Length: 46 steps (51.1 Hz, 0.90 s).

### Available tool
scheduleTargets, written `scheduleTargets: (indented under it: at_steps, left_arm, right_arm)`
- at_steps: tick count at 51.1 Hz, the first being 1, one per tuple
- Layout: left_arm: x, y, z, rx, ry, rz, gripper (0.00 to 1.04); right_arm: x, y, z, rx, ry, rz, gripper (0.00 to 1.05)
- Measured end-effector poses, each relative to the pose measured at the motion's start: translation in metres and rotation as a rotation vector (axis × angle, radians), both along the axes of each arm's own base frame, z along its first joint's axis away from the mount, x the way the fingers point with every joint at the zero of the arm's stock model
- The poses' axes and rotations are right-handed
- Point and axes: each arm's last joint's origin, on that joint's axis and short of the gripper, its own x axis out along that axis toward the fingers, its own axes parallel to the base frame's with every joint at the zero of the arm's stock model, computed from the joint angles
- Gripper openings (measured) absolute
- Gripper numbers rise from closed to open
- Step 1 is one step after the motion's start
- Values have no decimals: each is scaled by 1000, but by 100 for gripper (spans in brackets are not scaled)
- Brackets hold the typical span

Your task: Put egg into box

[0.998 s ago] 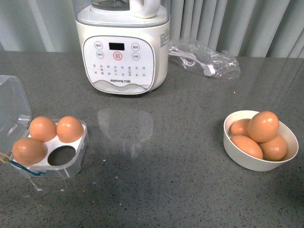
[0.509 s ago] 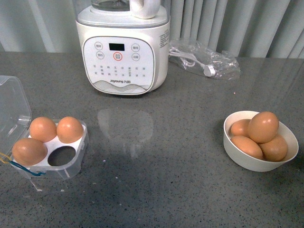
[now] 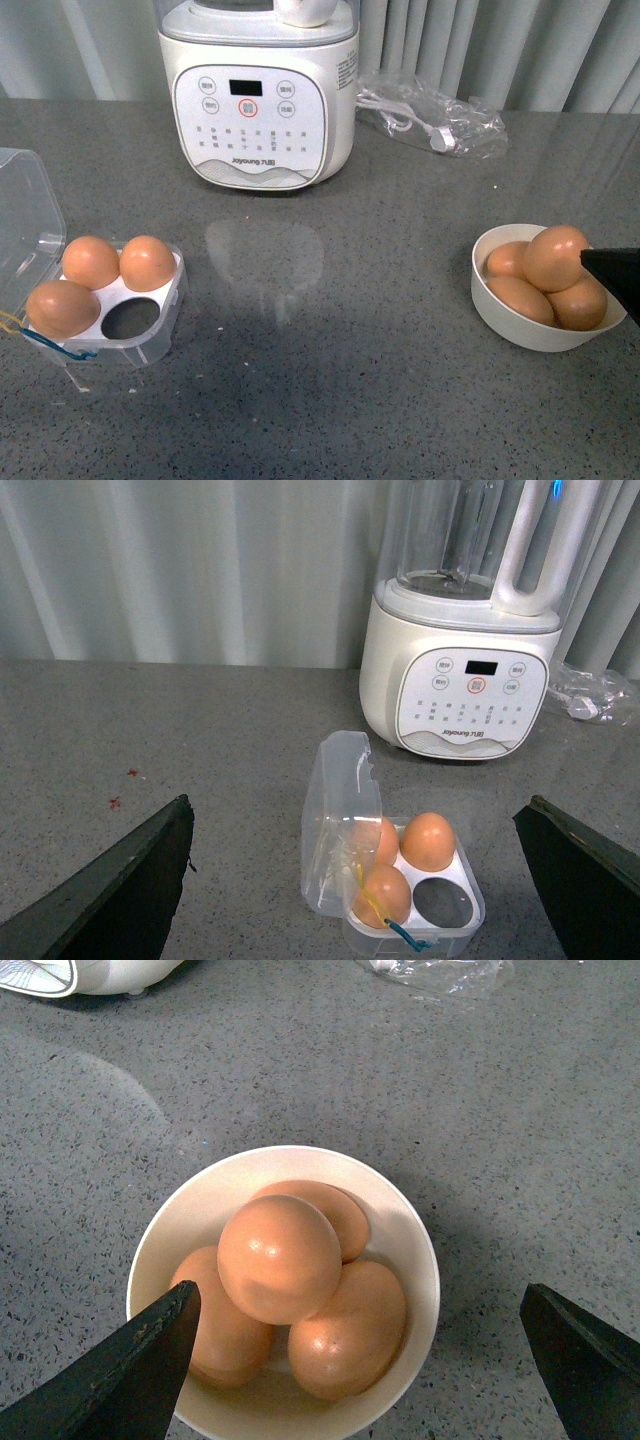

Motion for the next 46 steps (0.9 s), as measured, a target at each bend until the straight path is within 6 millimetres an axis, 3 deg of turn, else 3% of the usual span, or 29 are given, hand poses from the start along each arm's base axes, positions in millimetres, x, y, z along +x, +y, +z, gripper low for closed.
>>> scheduleTargets:
  at_steps: [46]
  left_arm:
    - [0, 0, 0, 0, 0, 0, 98]
  right_arm:
    - [33, 12, -14, 42, 3, 84, 97]
